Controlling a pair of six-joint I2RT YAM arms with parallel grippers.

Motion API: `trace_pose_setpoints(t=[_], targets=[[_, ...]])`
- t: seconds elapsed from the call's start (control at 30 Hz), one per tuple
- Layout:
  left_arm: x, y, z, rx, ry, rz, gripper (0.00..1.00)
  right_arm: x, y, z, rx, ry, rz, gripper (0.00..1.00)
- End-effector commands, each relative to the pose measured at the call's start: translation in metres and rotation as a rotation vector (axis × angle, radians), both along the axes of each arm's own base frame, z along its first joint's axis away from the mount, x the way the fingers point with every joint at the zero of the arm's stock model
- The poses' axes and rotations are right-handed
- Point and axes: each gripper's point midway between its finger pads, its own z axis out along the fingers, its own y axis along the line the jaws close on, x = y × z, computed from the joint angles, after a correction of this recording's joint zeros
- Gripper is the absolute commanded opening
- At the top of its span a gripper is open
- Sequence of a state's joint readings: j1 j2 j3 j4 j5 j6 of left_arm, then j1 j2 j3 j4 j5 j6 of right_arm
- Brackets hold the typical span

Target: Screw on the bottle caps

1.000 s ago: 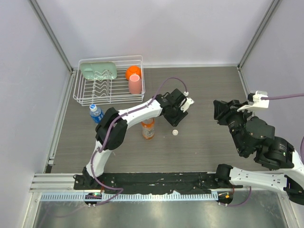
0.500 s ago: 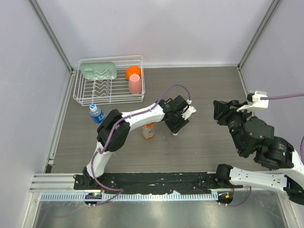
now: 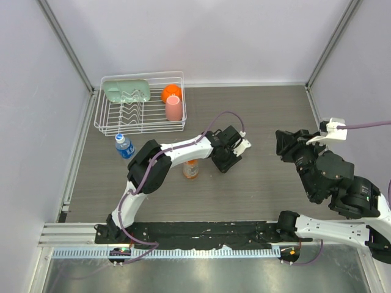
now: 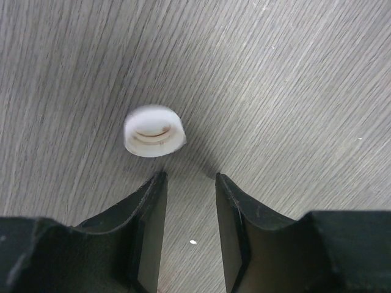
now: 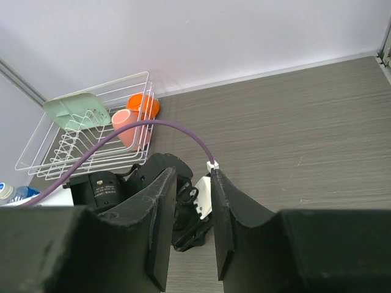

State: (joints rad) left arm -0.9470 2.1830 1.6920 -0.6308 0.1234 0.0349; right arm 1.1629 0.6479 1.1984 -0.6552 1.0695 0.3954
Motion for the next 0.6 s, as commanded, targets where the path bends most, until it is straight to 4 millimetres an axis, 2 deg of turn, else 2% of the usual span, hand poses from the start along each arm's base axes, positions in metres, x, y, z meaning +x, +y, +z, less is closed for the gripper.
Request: trace_pose_setpoints(t=[0.0,0.1,0.23,0.3,0.37,0.43,0.53,0.57], targets=[[0.009,-0.011,-0.001,-0.03,-0.016,0.006,0.41,-0.001,0.004,0.003,0.032,-0.002,0.017,0.35],[0.008,-0.011,0.001,-0.034,-0.01,0.004,0.41,-0.001,0.006,0.001,0.027,0.004,0.025,0.35],[0.004,-0.007,0.019,-0.049,-0.016,-0.013,0.42,-0.001,0.007,0.001,0.026,0.006,0.029,0.35],[0.006,-0.006,0.035,-0.068,-0.041,-0.015,0.43,-0.001,0.007,0.002,0.025,0.006,0.029,0.35],[0.016,-0.007,0.046,-0.084,-0.082,0.009,0.46,-0.001,0.008,0.001,0.022,0.007,0.028,0.35],[0.035,-0.01,0.055,-0.11,-0.127,0.072,0.47,0.0,0.009,-0.001,0.018,0.009,0.026,0.35],[0.063,-0.012,0.058,-0.124,-0.153,0.165,0.48,0.001,0.011,-0.002,0.014,0.011,0.026,0.35],[0.075,-0.015,0.065,-0.14,-0.171,0.187,0.48,0.001,0.012,-0.002,0.009,0.012,0.031,0.35]])
